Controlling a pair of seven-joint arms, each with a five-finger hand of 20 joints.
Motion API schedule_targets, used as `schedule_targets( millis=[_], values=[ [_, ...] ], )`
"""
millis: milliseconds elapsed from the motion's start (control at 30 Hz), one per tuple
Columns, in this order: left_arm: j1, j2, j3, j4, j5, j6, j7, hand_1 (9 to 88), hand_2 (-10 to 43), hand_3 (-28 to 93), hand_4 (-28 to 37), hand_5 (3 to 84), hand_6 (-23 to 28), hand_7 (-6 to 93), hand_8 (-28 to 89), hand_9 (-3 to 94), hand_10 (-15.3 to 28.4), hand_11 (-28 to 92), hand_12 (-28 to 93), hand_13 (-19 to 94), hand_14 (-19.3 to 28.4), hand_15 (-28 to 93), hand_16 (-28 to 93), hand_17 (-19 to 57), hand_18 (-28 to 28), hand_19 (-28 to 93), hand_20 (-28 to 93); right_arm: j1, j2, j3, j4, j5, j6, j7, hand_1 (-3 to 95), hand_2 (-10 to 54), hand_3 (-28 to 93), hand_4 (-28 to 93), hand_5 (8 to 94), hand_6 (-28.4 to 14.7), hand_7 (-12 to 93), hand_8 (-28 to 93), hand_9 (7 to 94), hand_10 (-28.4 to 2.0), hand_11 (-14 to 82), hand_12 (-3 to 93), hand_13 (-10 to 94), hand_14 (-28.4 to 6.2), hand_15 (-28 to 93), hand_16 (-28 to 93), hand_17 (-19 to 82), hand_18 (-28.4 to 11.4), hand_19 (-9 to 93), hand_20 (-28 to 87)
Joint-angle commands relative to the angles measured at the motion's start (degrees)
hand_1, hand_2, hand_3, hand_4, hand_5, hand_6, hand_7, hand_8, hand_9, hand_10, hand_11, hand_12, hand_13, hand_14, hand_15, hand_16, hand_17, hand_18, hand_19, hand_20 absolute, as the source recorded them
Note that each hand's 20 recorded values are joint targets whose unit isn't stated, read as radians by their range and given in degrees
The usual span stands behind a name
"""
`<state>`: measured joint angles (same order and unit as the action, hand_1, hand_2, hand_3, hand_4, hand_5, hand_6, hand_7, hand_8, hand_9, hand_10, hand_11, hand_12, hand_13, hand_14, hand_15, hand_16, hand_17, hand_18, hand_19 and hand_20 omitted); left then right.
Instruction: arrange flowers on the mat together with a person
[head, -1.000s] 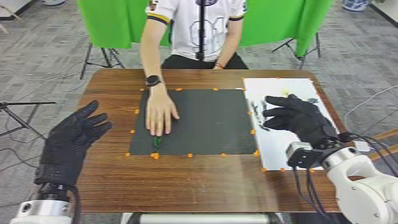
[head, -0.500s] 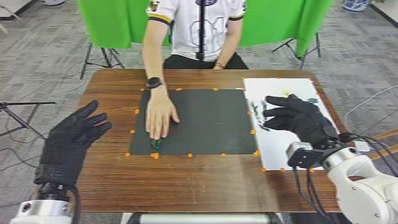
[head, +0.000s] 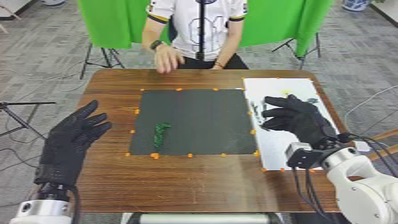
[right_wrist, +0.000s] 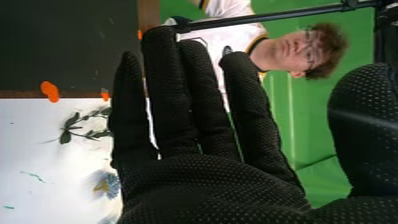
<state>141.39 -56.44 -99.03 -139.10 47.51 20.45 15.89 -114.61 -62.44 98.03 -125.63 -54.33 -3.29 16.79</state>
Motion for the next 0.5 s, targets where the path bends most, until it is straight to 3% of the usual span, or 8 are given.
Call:
schedule_targets(
  millis=[33, 133, 267, 333, 500],
  values=[
    [0.6, 0.05, 0.25, 0.2, -0.1, 0.67, -0.13, 21.8, 6.0, 78, -28.3, 38.2, 8.8, 13.3, -10, 35.1, 20.3, 26, 10, 24, 27.4, 53, -10, -7.2, 24.7, 54, 23, -0.5, 0.3, 0.6, -0.6, -1.3, 1.0, 0.2, 23.1, 4.9, 70, -26, 52.2, -4.0, 15, -12, 54.7, -18.2, 22.6, 15.5, 46, -18.2, 55, 10, 14, -23.3, 63, 16],
    [0.6, 0.01, 0.21, 0.25, -0.05, 0.53, 0.0, 21.8, 6.0, 78, -28.3, 38.2, 8.8, 13.3, -10, 35.1, 20.4, 26, 10, 24, 27.4, 53, -10, -7.1, 24.7, 54, 23, -1.2, 0.9, 1.1, -1.8, -6.5, 4.1, 1.2, 23.2, 4.9, 70, -26, 52.1, -4.0, 15, -12, 54.5, -18.2, 22.4, 15.5, 46, -18.2, 55, 10, 15, -23.3, 63, 17],
    [0.8, 0.15, 0.17, 0.2, -0.13, 0.67, 0.39, 21.8, 6.1, 78, -28.3, 38.2, 8.9, 13.2, -10, 35.2, 20.4, 26, 10, 24, 27.5, 53, -10, -7.1, 24.7, 54, 23, -1.7, 2.1, 1.2, -4.3, -17.8, 8.6, 8.1, 23.8, 4.5, 69, -26, 52.0, -4.2, 15, -12, 53.3, -18.5, 21.4, 15.1, 48, -18.2, 57, 10, 18, -23.1, 66, 17],
    [0.8, 0.23, 0.34, 0.24, -0.27, 0.8, 0.55, 21.8, 6.1, 78, -28.3, 38.2, 8.8, 13.2, -10, 35.2, 20.4, 26, 10, 24, 27.5, 53, -10, -7.1, 24.7, 54, 23, 0.5, 4.9, -2.3, -5.1, -25.2, 13.5, 14.6, 24.8, 4.2, 69, -25, 51.8, -4.4, 14, -11, 52.2, -18.7, 20.6, 14.9, 48, -18.2, 58, 10, 19, -22.9, 67, 16],
    [0.6, 0.12, 0.29, 0.34, -0.12, 0.56, 0.26, 21.8, 6.0, 78, -28.3, 38.3, 8.9, 13.3, -10, 35.2, 20.4, 26, 10, 24, 27.5, 53, -10, -7.1, 24.7, 54, 23, 0.3, 8.0, -5.0, -5.0, -40.6, 15.2, 21.4, 26.6, 3.8, 68, -24, 51.2, -5.3, 13, -11, 50.1, -20.0, 18.3, 14.5, 49, -19.0, 61, 8, 22, -22.6, 73, 11]
  ],
)
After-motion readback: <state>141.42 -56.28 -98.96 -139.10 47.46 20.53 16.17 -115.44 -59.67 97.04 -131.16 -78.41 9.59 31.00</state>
